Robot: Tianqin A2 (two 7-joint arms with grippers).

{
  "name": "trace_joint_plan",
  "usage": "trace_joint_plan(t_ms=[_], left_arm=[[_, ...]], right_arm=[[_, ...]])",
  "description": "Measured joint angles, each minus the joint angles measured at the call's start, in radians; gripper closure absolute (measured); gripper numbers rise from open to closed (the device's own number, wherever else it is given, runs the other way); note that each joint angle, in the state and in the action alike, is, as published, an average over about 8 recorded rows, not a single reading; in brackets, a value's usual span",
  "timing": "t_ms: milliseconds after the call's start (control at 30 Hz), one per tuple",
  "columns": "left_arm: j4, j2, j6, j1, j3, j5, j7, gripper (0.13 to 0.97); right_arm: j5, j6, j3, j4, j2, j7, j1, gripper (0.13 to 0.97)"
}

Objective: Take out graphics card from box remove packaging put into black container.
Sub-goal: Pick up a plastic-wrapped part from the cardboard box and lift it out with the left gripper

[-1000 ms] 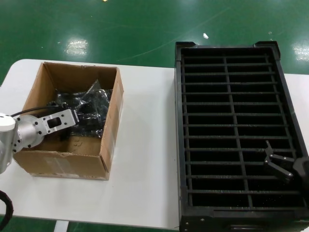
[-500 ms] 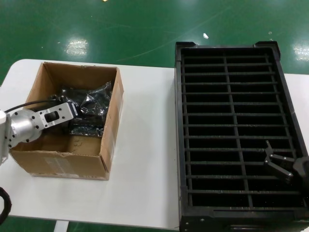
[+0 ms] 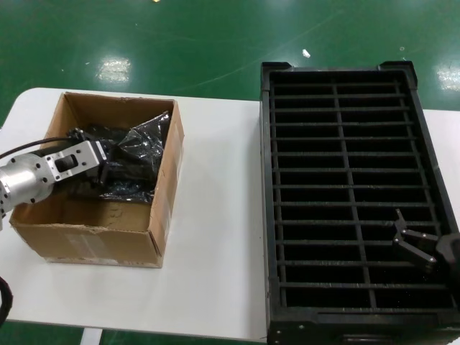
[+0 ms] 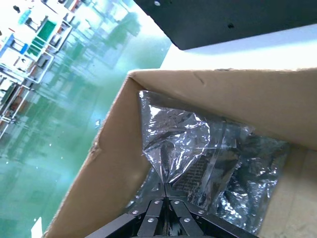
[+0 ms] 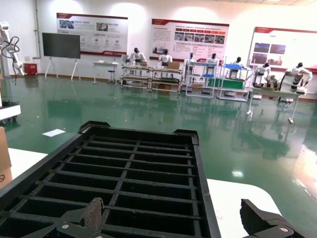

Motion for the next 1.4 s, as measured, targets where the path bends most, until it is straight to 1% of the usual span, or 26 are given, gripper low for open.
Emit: trace_joint_plan(t_ms=[233, 467, 600, 700, 800, 933, 1067, 1200, 1300, 1400], left_arm=[[-0.002, -0.018, 0.031, -0.003, -0.028, -0.028, 0.019, 0.957], [-0.009, -0.031, 0.073, -0.012, -0.057, -0.057, 0.03, 0.957], [-0.018, -0.037, 0.099, -0.019, -0.069, -0.07, 0.039, 0.957], [-0.038, -0.042, 0.119, -0.018, -0.075, -0.077, 0.037, 0.957], [-0.084, -0.051, 0.134, -0.002, -0.073, -0.077, 0.014, 0.957], [-0.189, -0.065, 0.143, 0.043, -0.062, -0.07, -0.05, 0.957], [-0.302, -0.081, 0.138, 0.095, -0.046, -0.059, -0.125, 0.957], [-0.397, -0.097, 0.128, 0.139, -0.034, -0.05, -0.19, 0.958], [-0.453, -0.108, 0.121, 0.165, -0.028, -0.046, -0.229, 0.958], [-0.493, -0.115, 0.114, 0.183, -0.025, -0.045, -0.258, 0.958]], right_arm=[[0.0, 0.0, 0.0, 0.0, 0.0, 0.0, 0.0, 0.129], [0.0, 0.0, 0.0, 0.0, 0.0, 0.0, 0.0, 0.129], [0.0, 0.0, 0.0, 0.0, 0.0, 0.0, 0.0, 0.129], [0.0, 0.0, 0.0, 0.0, 0.0, 0.0, 0.0, 0.129], [0.0, 0.0, 0.0, 0.0, 0.0, 0.0, 0.0, 0.129], [0.0, 0.0, 0.0, 0.0, 0.0, 0.0, 0.0, 0.129], [0.0, 0.0, 0.0, 0.0, 0.0, 0.0, 0.0, 0.129], [0.0, 0.0, 0.0, 0.0, 0.0, 0.0, 0.0, 0.129], [0.0, 0.0, 0.0, 0.0, 0.0, 0.0, 0.0, 0.129], [0.0, 0.0, 0.0, 0.0, 0.0, 0.0, 0.0, 0.129]])
